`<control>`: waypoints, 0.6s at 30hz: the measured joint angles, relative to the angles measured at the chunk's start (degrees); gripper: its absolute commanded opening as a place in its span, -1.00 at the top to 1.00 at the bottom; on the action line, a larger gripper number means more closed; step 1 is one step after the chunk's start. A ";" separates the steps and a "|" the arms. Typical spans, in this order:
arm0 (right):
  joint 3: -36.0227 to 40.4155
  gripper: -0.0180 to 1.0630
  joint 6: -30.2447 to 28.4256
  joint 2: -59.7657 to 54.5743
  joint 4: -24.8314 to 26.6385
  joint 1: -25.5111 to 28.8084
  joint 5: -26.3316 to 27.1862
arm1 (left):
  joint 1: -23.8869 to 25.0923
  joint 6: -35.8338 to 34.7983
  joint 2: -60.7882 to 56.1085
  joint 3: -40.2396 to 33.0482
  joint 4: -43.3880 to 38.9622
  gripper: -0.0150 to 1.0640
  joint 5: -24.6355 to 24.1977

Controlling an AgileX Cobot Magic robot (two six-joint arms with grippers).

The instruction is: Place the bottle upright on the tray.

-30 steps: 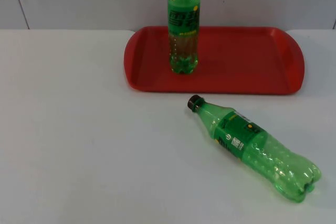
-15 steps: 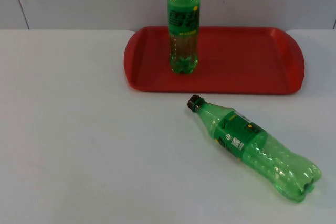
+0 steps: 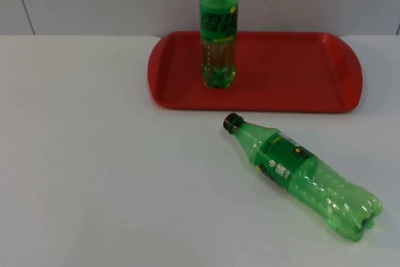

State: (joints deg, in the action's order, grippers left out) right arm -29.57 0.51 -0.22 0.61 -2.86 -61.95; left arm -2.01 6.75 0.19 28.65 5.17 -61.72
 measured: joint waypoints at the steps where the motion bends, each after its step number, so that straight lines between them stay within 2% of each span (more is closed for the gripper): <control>1: 0.00 -0.98 0.00 0.00 0.00 0.00 0.00 | 0.00 0.00 0.00 0.00 0.00 -0.98 0.00; 18: 0.00 -0.98 0.00 0.00 0.00 0.00 0.00 | 0.00 -0.11 0.00 0.00 0.00 -0.98 0.00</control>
State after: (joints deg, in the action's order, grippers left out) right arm -29.57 0.51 -0.22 0.61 -2.86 -61.95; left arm -2.01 6.63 0.19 28.65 5.17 -61.72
